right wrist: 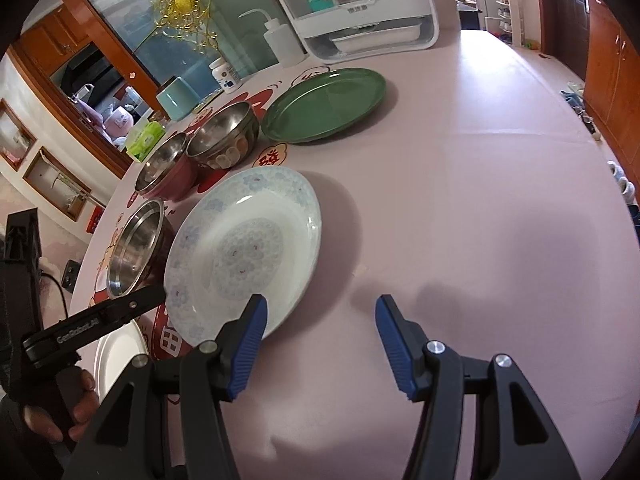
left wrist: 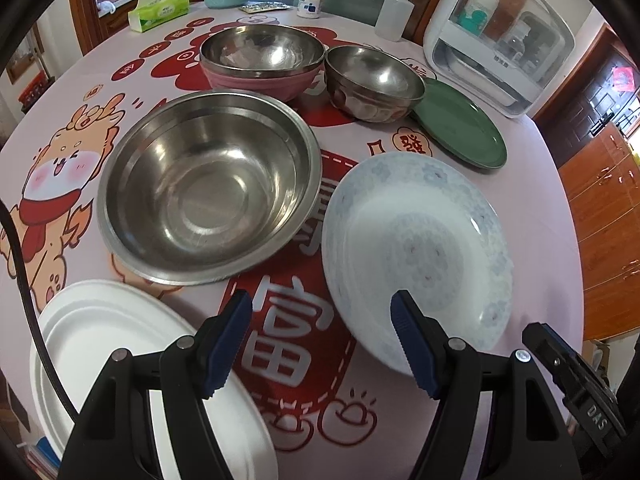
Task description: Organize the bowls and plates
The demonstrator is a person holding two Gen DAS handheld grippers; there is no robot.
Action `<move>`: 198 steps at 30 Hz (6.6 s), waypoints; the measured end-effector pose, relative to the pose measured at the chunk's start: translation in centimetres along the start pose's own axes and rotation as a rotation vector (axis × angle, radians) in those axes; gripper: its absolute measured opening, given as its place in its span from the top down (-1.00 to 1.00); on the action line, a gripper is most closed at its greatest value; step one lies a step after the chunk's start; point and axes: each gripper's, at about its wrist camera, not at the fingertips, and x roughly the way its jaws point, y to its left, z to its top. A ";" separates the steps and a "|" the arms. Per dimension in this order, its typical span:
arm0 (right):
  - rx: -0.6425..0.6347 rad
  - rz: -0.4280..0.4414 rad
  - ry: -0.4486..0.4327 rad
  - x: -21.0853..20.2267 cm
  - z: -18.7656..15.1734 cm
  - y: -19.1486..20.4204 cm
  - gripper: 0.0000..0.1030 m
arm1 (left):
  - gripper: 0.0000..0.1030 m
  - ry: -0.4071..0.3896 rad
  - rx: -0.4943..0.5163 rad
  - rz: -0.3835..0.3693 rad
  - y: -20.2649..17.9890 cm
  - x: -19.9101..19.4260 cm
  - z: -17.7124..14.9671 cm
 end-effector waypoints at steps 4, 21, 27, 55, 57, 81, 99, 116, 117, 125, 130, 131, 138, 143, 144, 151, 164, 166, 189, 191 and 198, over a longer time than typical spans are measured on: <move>-0.016 0.014 0.000 0.7 0.1 0.1 -0.10 | -0.37 -0.017 0.000 0.010 -0.4 0.9 0.3; -0.038 0.047 0.032 3.3 0.0 0.0 0.02 | -0.21 -0.066 0.067 0.053 -1.8 3.2 1.2; -0.051 0.059 0.038 3.8 -0.2 0.2 0.22 | -0.04 -0.057 0.089 0.041 -2.3 3.7 1.1; -0.073 0.109 0.057 3.8 -0.1 0.4 0.60 | 0.40 -0.015 0.135 0.026 -2.6 4.0 1.1; -0.070 0.107 0.061 3.7 -0.1 0.3 0.61 | 0.41 -0.007 0.142 0.022 -2.7 3.9 0.9; -0.078 0.121 0.065 0.5 -2.0 -0.3 0.64 | 0.42 -0.021 0.317 -0.013 -4.6 -0.1 -3.5; -0.165 0.110 0.020 -3.5 -4.9 3.6 0.64 | 0.42 -0.098 0.322 -0.029 -1.7 -5.7 -6.7; -0.255 0.159 0.033 -4.9 -9.4 10.0 0.64 | 0.42 -0.126 0.268 0.019 5.4 -10.9 -11.0; -0.260 0.162 0.036 -4.9 -9.7 10.4 0.64 | 0.42 -0.124 0.264 0.022 5.9 -11.1 -11.3; -0.280 0.188 0.076 -3.9 -11.5 13.1 0.64 | 0.42 -0.100 0.238 0.058 9.1 -12.0 -12.8; -0.286 0.192 0.107 -2.9 -12.2 14.4 0.64 | 0.42 -0.064 0.229 0.075 10.9 -11.8 -13.3; -0.287 0.193 0.115 -2.7 -12.3 14.7 0.64 | 0.42 -0.056 0.226 0.077 11.3 -11.8 -13.5; -0.320 0.185 0.173 -0.7 -12.8 17.0 0.64 | 0.42 -0.005 0.186 0.080 13.9 -11.1 -13.7; -0.336 0.170 0.206 0.6 -12.9 18.4 0.63 | 0.42 0.020 0.168 0.081 15.2 -10.5 -13.0; -0.336 0.165 0.211 0.8 -12.9 18.7 0.63 | 0.42 0.028 0.167 0.078 15.4 -10.3 -12.9; -0.297 0.126 0.235 2.0 -13.2 20.0 0.63 | 0.42 0.083 0.196 0.053 17.1 -9.1 -11.8; -0.205 0.049 0.249 3.5 -14.6 21.8 0.62 | 0.42 0.159 0.300 0.027 19.0 -7.4 -10.7; -0.194 0.038 0.249 3.6 -14.9 22.0 0.62 | 0.42 0.168 0.312 0.023 19.2 -7.1 -10.6; -0.041 -0.183 0.132 2.9 -15.8 23.5 0.50 | 0.36 0.139 0.573 -0.040 19.1 -8.3 -10.0; -0.025 -0.196 0.102 2.4 -15.8 23.6 0.39 | 0.33 0.119 0.587 -0.060 19.2 -8.7 -9.5; 0.020 -0.253 0.003 0.6 -15.2 24.3 0.06 | 0.22 0.060 0.646 -0.129 19.2 -10.3 -7.8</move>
